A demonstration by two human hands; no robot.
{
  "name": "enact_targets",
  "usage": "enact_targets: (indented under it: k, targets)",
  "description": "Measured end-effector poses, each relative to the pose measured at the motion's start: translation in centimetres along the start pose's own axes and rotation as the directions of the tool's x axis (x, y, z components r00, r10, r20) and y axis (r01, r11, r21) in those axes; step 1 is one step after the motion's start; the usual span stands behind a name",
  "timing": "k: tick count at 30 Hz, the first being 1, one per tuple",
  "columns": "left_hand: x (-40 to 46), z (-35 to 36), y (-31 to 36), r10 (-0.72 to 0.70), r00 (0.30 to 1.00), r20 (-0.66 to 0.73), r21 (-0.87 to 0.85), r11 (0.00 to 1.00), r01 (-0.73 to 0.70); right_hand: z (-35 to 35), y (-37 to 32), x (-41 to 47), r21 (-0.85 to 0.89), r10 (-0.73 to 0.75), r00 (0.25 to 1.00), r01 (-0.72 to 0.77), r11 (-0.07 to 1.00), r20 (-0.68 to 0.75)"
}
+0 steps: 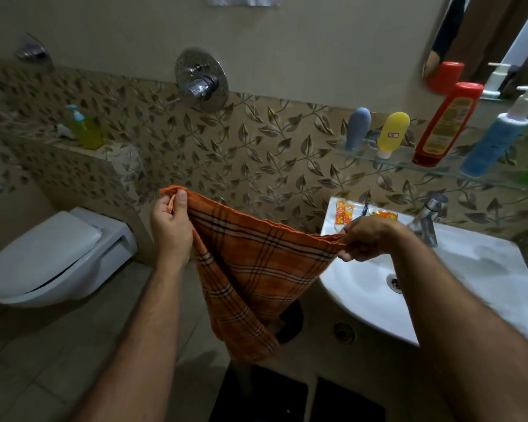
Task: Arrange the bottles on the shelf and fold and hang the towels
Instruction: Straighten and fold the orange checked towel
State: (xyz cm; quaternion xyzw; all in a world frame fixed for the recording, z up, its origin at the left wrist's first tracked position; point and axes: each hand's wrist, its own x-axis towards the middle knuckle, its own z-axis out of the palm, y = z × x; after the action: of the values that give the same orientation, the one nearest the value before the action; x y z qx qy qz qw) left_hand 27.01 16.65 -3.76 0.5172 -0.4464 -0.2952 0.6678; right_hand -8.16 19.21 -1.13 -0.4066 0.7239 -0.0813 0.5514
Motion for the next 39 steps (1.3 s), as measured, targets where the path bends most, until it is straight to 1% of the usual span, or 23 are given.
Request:
enact_targets:
  k: [3,4,5,7,8,9,11,14,15,18,19,23,25,26,27,28,29,31,32,34,37,39]
  targets:
    - [0.6,-1.0,-0.7,-0.008,0.999,-0.047,-0.013,1.000,0.008,0.7,-0.6,-0.6,0.051,-0.077,0.996,0.079,0.996,-0.033]
    - [0.8,-1.3,-0.8,-0.018,0.998,-0.065,-0.019,1.000,0.017,1.0,-0.9,-0.6,0.054,-0.090,0.992,0.095,0.994,-0.093]
    - [0.9,-1.5,-0.9,-0.026,0.997,-0.073,-0.020,1.000,0.024,1.4,-1.1,-0.6,0.043,-0.100,0.978,0.110,0.993,-0.182]
    - [1.0,-1.8,-1.1,-0.019,0.998,-0.061,0.010,1.000,0.019,1.8,-1.6,-0.6,-0.006,-0.127,0.919,0.135,0.991,-0.373]
    - [1.0,-1.8,-1.3,-0.009,0.999,-0.049,0.035,0.999,0.011,1.9,-2.0,-0.7,-0.020,-0.145,0.888,0.152,0.988,-0.436]
    - [1.0,-1.9,-1.5,-0.006,0.999,-0.043,0.054,0.999,0.008,1.9,-2.4,-0.9,-0.023,-0.160,0.869,0.169,0.985,-0.469]
    - [1.2,-2.1,-2.1,-0.029,0.997,-0.075,0.073,0.997,0.035,1.9,-3.4,-1.6,-0.021,-0.172,0.872,0.182,0.983,-0.459]
    - [1.7,-2.9,-2.8,-0.076,0.987,-0.141,0.104,0.990,0.091,1.5,-4.5,-3.1,-0.008,-0.239,0.904,0.253,0.967,-0.355]
    - [1.9,-3.2,-3.0,-0.074,0.987,-0.142,0.110,0.990,0.090,1.2,-4.7,-3.4,0.026,-0.270,0.908,0.294,0.956,-0.321]
    - [2.1,-3.7,-3.1,-0.062,0.985,-0.162,0.140,0.986,0.086,0.1,-4.9,-4.1,0.221,-0.339,0.921,0.377,0.900,-0.191]
    - [2.1,-3.8,-3.1,-0.061,0.983,-0.172,0.139,0.987,0.086,-0.2,-4.9,-4.0,0.245,-0.363,0.917,0.395,0.885,-0.167]
    - [2.5,-3.5,-2.5,-0.069,0.980,-0.186,0.144,0.985,0.096,-0.6,-4.7,-3.6,0.276,-0.457,0.875,0.484,0.831,-0.158]
    - [3.0,-3.4,-2.2,-0.056,0.978,-0.200,0.142,0.986,0.085,-0.5,-4.4,-3.5,0.173,-0.512,0.848,0.530,0.830,-0.138]
    - [3.2,-3.4,-2.0,-0.047,0.980,-0.193,0.150,0.986,0.077,-0.2,-4.3,-3.4,0.068,-0.526,0.835,0.541,0.838,-0.162]
    - [3.4,-3.4,-1.9,-0.041,0.983,-0.177,0.161,0.984,0.070,0.1,-4.2,-3.2,-0.046,-0.533,0.817,0.537,0.842,-0.220]
    - [3.6,-3.3,-1.9,-0.040,0.986,-0.159,0.173,0.983,0.068,0.5,-4.2,-2.8,-0.145,-0.546,0.784,0.528,0.837,-0.295]
    - [3.6,-3.2,-1.8,-0.043,0.989,-0.143,0.185,0.980,0.070,0.9,-4.2,-2.6,-0.206,-0.564,0.739,0.527,0.825,-0.368]
    - [3.7,-3.1,-1.5,-0.032,0.993,-0.117,0.215,0.975,0.057,1.2,-4.3,-2.2,-0.264,-0.609,0.645,0.556,0.788,-0.461]
    - [3.8,-3.0,-1.4,-0.015,0.995,-0.104,0.233,0.972,0.039,1.0,-4.3,-2.1,-0.259,-0.623,0.629,0.576,0.775,-0.465]
    - [4.3,-3.0,-0.9,0.034,0.997,-0.065,0.274,0.962,-0.015,0.6,-4.4,-2.5,-0.136,-0.652,0.648,0.660,0.739,-0.395]
    - [5.1,-2.5,-0.2,0.089,0.996,-0.001,0.315,0.945,-0.084,0.5,-4.8,-3.2,0.181,-0.673,0.685,0.726,0.663,-0.278]
    - [5.6,-1.9,0.5,0.110,0.994,-0.004,0.307,0.946,-0.104,1.0,-5.5,-3.5,0.334,-0.667,0.685,0.727,0.600,-0.293]
